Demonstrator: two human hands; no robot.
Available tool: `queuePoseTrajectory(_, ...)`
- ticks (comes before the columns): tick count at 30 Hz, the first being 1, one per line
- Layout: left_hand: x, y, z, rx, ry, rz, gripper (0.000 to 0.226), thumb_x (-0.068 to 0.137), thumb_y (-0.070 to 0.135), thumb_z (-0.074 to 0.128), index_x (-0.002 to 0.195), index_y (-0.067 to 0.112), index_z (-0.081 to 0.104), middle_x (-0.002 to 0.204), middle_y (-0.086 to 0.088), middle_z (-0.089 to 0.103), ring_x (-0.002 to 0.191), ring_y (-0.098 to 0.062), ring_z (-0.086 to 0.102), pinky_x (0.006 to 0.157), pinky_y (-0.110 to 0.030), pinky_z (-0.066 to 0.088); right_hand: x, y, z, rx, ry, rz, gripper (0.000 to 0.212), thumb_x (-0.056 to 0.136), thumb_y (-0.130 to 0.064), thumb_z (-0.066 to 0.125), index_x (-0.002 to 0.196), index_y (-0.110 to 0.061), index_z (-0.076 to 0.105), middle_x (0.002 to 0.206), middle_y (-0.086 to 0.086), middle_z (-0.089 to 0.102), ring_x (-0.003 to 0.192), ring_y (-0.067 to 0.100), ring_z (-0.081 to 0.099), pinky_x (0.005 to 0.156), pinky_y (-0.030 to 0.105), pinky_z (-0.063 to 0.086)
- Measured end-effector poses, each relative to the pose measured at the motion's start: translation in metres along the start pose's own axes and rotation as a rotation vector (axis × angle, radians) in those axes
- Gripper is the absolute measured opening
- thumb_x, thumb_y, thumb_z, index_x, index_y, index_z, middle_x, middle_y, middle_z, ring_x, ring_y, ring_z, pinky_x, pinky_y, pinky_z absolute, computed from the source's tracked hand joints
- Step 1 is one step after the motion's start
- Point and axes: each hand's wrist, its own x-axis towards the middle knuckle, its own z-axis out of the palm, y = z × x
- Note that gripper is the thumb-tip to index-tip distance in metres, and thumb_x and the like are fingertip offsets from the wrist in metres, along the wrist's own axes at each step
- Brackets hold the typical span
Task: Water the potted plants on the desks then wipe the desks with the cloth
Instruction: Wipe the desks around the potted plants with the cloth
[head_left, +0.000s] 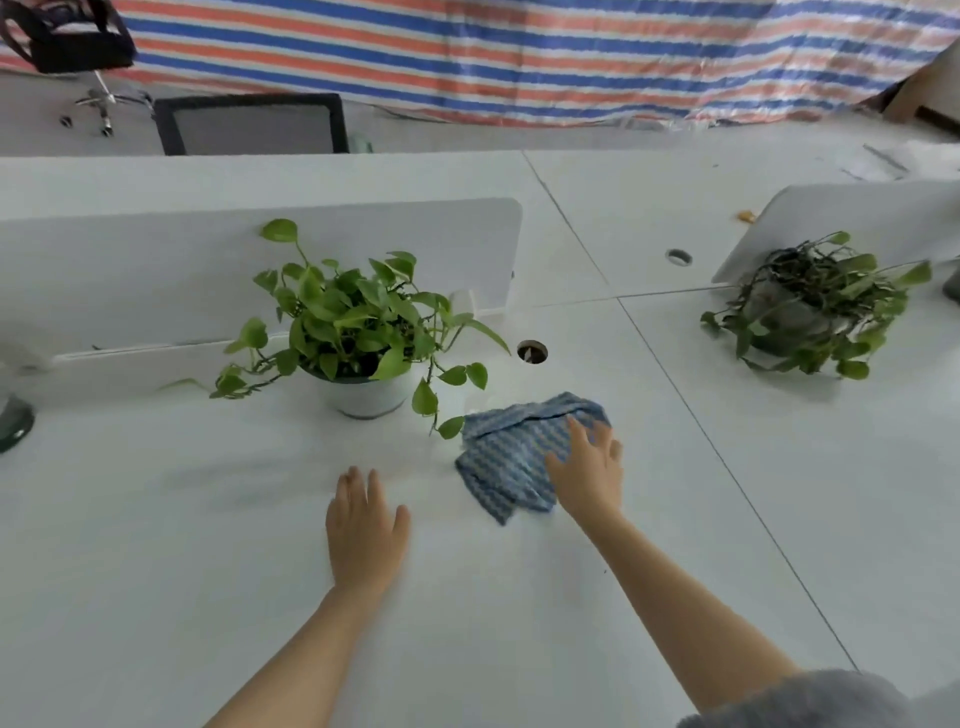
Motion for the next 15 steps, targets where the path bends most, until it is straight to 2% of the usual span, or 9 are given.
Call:
queuePoseTrajectory(3, -0.002, 0.001, 0.006, 0.046, 0.007, -0.003, 0.059, 0.094, 0.035, 0.034, 0.145, 0.008, 0.022, 0.157, -0.014, 0.013, 0.145, -0.028, 0.009, 0.117, -0.039, 0.014, 0.002, 0.003, 0.033, -0.157, -0.141, -0.083, 0.058, 0.094, -0.039, 0.037, 0.146, -0.026, 0.016, 0.157, 0.012, 0.0, 0.144, 0.03, -0.002, 0.115, 0.044, 0.011)
queuePoseTrajectory(8, -0.001, 0.001, 0.011, 0.111, 0.047, -0.023, 0.076, 0.078, 0.043, 0.014, 0.135, 0.002, 0.044, 0.146, -0.021, 0.038, 0.137, -0.036, 0.034, 0.109, -0.046, 0.032, 0.032, 0.004, 0.042, -0.226, -0.153, -0.063, 0.066, 0.093, -0.055, 0.027, 0.148, -0.027, 0.001, 0.156, 0.014, -0.012, 0.144, 0.031, -0.015, 0.116, 0.046, -0.003)
queuePoseTrajectory(12, -0.001, 0.003, 0.012, 0.145, 0.028, -0.046, 0.073, 0.078, 0.041, 0.018, 0.132, 0.001, 0.048, 0.143, -0.021, 0.042, 0.134, -0.036, 0.039, 0.106, -0.047, 0.036, 0.054, 0.008, 0.05, -0.256, -0.181, -0.067, 0.076, 0.089, -0.062, 0.026, 0.147, -0.024, -0.005, 0.155, 0.016, -0.016, 0.143, 0.031, -0.017, 0.116, 0.048, -0.005)
queuePoseTrajectory(15, 0.001, 0.004, 0.011, 0.173, 0.008, -0.068, 0.064, 0.076, 0.037, 0.029, 0.121, 0.001, 0.058, 0.132, -0.022, 0.055, 0.122, -0.037, 0.052, 0.095, -0.046, 0.047, 0.071, 0.007, 0.058, -0.265, -0.182, -0.105, 0.078, 0.088, -0.063, 0.027, 0.147, -0.024, -0.006, 0.155, 0.014, -0.015, 0.143, 0.031, -0.017, 0.116, 0.049, -0.006)
